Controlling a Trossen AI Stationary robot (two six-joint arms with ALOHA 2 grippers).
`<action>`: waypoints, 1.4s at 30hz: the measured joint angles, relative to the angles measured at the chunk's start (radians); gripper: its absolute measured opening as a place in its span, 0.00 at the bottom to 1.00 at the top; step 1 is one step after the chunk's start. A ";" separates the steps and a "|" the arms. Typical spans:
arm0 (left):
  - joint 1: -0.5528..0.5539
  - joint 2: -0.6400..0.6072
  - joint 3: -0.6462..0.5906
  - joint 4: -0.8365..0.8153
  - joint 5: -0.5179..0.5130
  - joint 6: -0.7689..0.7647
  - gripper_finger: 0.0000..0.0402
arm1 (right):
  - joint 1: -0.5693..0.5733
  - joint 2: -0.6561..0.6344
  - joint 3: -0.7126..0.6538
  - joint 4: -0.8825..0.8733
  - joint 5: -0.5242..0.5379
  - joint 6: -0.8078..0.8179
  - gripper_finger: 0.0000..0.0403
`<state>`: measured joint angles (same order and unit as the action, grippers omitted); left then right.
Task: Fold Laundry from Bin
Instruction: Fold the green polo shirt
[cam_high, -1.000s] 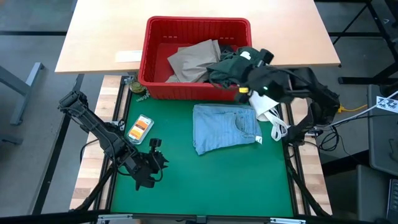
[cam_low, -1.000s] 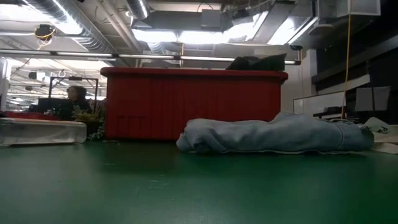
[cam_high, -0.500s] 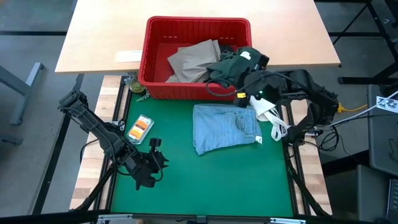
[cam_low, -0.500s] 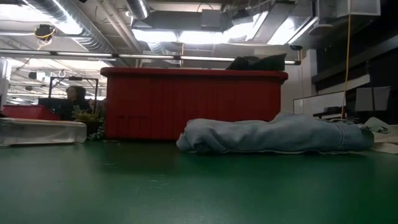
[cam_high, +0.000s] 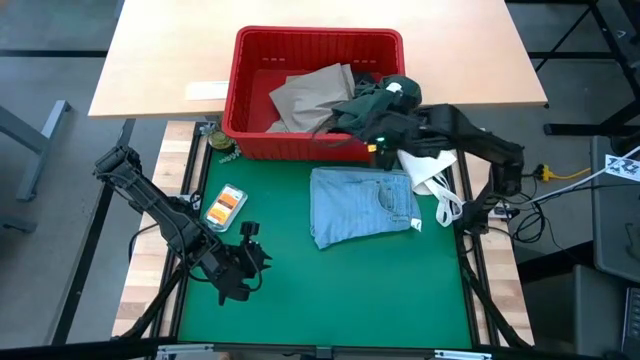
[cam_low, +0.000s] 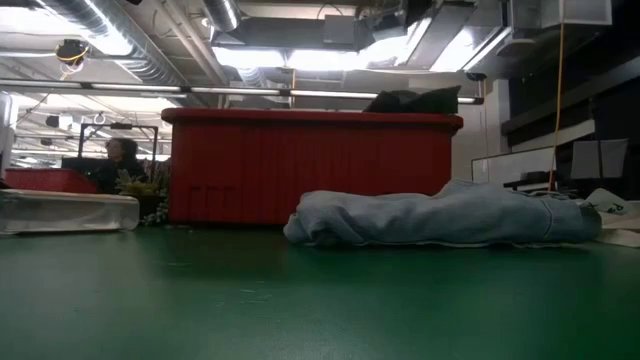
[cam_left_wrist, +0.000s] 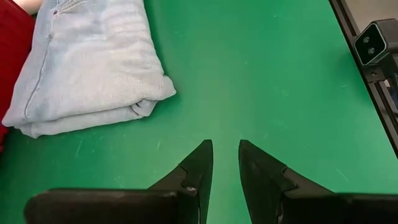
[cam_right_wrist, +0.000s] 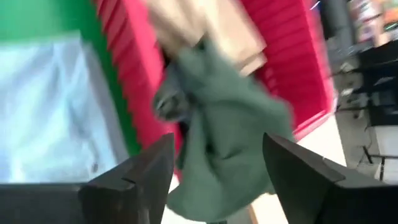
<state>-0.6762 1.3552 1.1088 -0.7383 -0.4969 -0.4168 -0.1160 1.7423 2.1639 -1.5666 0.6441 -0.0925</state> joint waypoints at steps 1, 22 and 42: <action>0.000 0.000 0.000 0.000 -0.001 0.000 0.18 | -0.012 0.010 -0.026 -0.002 -0.013 -0.016 0.63; 0.000 0.000 0.000 0.000 -0.001 0.000 0.18 | -0.242 0.016 -0.492 0.025 -0.056 -0.084 0.51; 0.000 0.000 0.000 0.000 -0.016 0.000 0.18 | -0.237 0.015 -0.419 0.005 -0.151 -0.174 0.25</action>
<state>-0.6762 1.3552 1.1086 -0.7383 -0.5129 -0.4168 -0.3534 1.7573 1.7449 -1.5614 0.4929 -0.2661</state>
